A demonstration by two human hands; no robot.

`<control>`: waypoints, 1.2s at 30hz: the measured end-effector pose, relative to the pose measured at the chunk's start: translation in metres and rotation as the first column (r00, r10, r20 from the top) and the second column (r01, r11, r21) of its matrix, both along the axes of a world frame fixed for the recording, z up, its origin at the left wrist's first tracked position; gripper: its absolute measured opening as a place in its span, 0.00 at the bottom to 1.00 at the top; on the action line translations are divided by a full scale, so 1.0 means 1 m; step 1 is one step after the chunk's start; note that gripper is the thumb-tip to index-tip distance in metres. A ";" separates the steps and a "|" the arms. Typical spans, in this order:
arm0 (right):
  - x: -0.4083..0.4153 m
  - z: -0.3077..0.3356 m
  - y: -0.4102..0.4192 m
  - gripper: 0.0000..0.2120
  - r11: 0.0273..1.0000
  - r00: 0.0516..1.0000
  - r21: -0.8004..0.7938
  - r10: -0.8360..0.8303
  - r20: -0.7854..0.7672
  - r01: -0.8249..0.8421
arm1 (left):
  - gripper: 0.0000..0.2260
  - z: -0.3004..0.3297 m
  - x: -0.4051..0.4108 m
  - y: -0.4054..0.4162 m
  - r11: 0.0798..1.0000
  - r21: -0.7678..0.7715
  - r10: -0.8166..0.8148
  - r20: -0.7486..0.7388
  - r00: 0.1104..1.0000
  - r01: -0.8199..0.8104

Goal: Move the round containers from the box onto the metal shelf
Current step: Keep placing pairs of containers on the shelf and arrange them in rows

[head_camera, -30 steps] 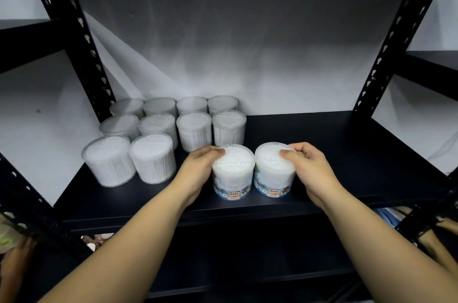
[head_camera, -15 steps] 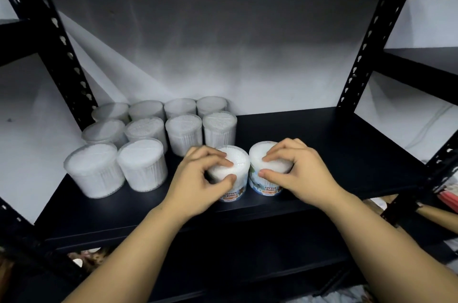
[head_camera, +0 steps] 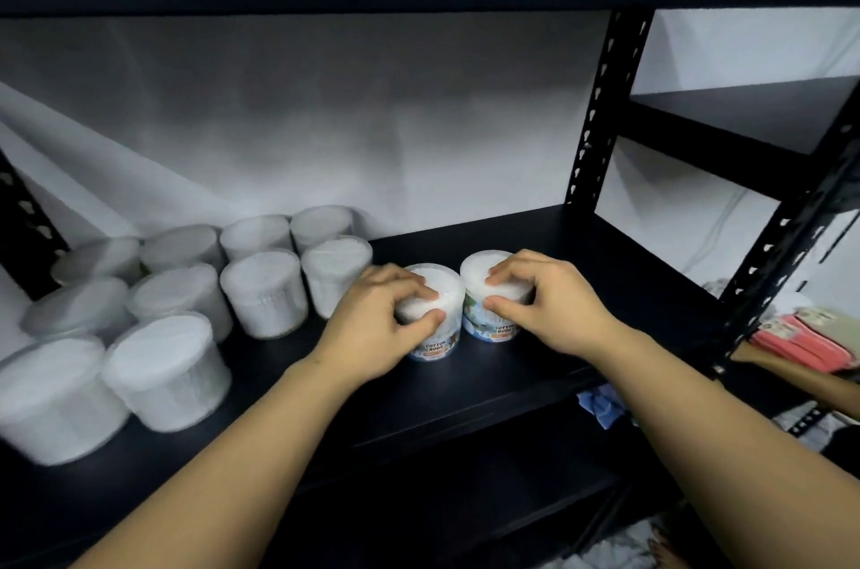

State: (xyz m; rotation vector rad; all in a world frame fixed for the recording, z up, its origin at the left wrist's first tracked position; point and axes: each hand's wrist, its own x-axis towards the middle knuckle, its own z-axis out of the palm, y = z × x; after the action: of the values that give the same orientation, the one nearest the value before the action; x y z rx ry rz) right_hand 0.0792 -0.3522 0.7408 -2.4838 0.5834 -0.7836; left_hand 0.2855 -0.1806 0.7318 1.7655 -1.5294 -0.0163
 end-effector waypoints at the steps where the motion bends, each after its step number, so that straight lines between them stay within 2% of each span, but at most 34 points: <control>1: -0.002 0.000 -0.012 0.13 1.000 1.000 -0.005 -0.007 -0.007 0.007 | 0.17 0.000 -0.003 -0.012 1.000 -0.002 0.004 0.006 1.000 -0.004; 10: -0.012 0.006 -0.137 0.14 0.998 0.996 -0.047 -0.054 -0.068 0.051 | 0.21 0.008 -0.016 -0.145 0.994 0.100 0.048 0.043 0.998 -0.052; 14: -0.011 0.012 -0.190 0.13 0.996 0.988 -0.032 -0.082 -0.134 0.078 | 0.16 0.012 -0.020 -0.199 0.988 0.148 0.039 0.055 0.998 -0.047; 19: -0.009 0.019 -0.241 0.14 0.989 0.966 -0.019 -0.148 -0.212 0.148 | 0.14 0.020 -0.027 -0.253 0.986 0.164 0.031 0.073 0.997 -0.042; 26: -0.002 0.027 -0.277 0.14 0.948 0.899 -0.173 -0.309 -0.310 0.266 | 0.15 0.024 -0.033 -0.304 0.982 0.179 0.050 0.065 0.997 -0.061; 36: 0.004 0.032 -0.293 0.10 0.941 0.889 -0.095 -0.337 -0.310 0.324 | 0.14 0.016 -0.030 -0.330 0.991 0.125 0.037 0.040 0.999 -0.042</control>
State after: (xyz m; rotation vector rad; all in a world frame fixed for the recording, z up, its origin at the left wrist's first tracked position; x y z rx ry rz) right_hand 0.0832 -0.6455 0.7725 -2.6041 1.1433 -0.5064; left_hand 0.2559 -0.5102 0.7477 1.9049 -1.5493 -0.0612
